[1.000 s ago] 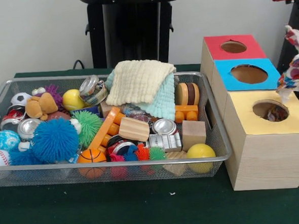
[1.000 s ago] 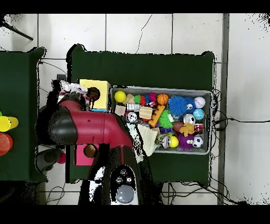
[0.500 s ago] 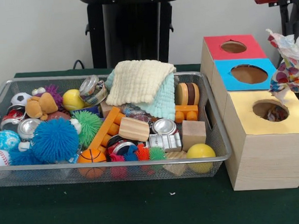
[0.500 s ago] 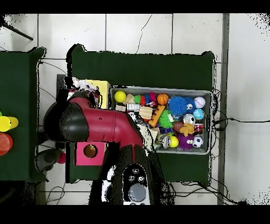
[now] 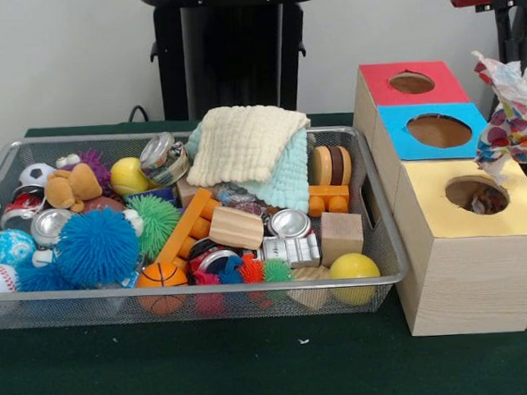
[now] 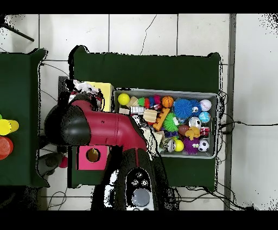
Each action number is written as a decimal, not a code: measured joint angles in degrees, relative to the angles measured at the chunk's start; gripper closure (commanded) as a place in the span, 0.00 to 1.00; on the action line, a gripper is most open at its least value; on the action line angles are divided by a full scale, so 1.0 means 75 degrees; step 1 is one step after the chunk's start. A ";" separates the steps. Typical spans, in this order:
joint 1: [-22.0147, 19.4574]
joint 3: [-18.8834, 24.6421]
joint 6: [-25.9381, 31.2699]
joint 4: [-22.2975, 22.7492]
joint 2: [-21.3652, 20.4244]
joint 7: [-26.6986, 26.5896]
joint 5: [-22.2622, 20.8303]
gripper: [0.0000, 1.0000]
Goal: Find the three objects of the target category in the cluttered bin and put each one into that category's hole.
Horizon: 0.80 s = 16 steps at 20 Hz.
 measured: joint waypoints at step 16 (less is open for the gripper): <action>-0.0102 0.0091 0.0282 -0.0009 -0.0076 0.0000 -0.0030 1.00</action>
